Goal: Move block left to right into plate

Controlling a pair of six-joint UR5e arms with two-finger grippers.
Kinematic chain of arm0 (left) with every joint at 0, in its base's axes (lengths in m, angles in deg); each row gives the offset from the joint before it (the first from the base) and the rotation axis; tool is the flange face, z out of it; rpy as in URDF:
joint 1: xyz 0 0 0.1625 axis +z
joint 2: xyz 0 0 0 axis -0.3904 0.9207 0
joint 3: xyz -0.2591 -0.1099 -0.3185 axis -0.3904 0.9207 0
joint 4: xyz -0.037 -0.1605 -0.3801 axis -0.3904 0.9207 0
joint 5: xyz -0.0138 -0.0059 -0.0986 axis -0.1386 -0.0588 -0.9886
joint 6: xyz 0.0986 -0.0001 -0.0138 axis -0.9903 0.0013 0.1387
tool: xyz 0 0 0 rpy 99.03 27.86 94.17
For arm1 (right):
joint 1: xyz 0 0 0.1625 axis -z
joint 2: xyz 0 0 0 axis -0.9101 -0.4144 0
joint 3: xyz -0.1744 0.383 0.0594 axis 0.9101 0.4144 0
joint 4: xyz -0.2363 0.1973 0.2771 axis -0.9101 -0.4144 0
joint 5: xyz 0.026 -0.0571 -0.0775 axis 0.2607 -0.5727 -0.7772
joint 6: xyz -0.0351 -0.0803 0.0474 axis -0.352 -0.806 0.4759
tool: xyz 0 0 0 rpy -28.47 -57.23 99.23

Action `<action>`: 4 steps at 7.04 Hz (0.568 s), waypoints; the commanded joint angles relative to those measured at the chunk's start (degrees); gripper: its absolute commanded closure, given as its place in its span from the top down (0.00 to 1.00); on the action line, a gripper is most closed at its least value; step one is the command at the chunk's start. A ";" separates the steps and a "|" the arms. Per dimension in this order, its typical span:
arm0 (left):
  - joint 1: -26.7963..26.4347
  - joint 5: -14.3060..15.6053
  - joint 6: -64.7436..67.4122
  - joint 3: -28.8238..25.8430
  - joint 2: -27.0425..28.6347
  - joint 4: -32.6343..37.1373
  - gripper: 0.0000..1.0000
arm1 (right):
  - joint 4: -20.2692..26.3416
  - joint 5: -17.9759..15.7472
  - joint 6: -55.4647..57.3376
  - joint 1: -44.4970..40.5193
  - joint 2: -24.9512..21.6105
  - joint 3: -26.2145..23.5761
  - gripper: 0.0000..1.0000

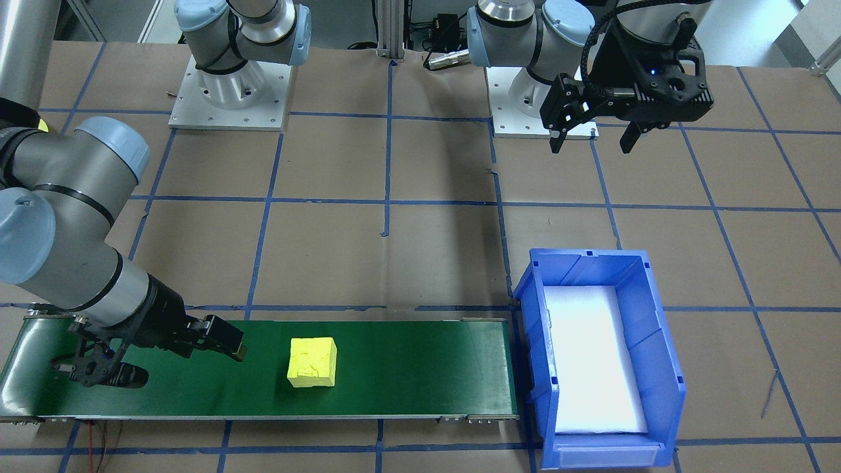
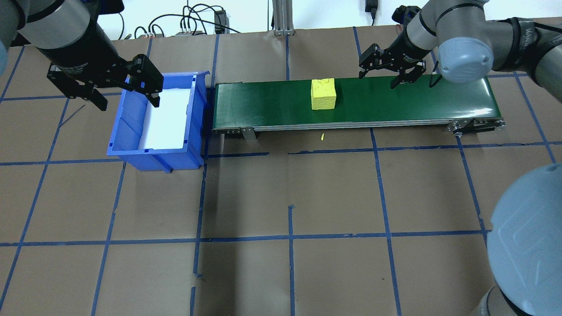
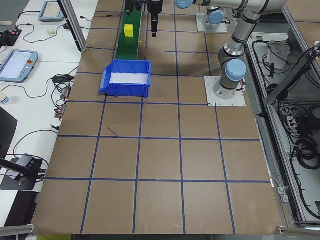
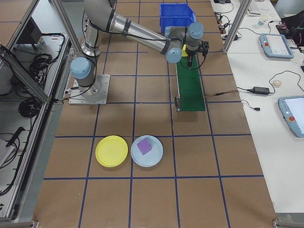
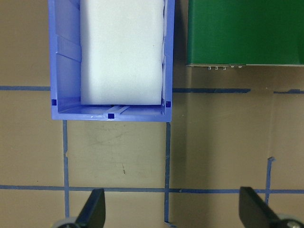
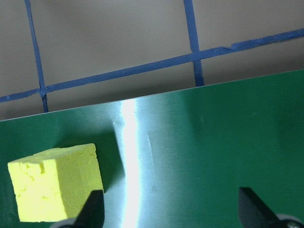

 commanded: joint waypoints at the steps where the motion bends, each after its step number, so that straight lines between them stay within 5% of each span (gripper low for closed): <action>1: 0.00 0.06 0.00 -0.11 -0.02 0.00 1.00 | -0.01 0.11 0.21 -0.13 0.40 -0.17 1.00; 4: 0.00 0.50 0.00 -0.20 -0.10 -0.09 1.00 | -0.01 2.48 5.39 -1.01 1.89 0.18 1.00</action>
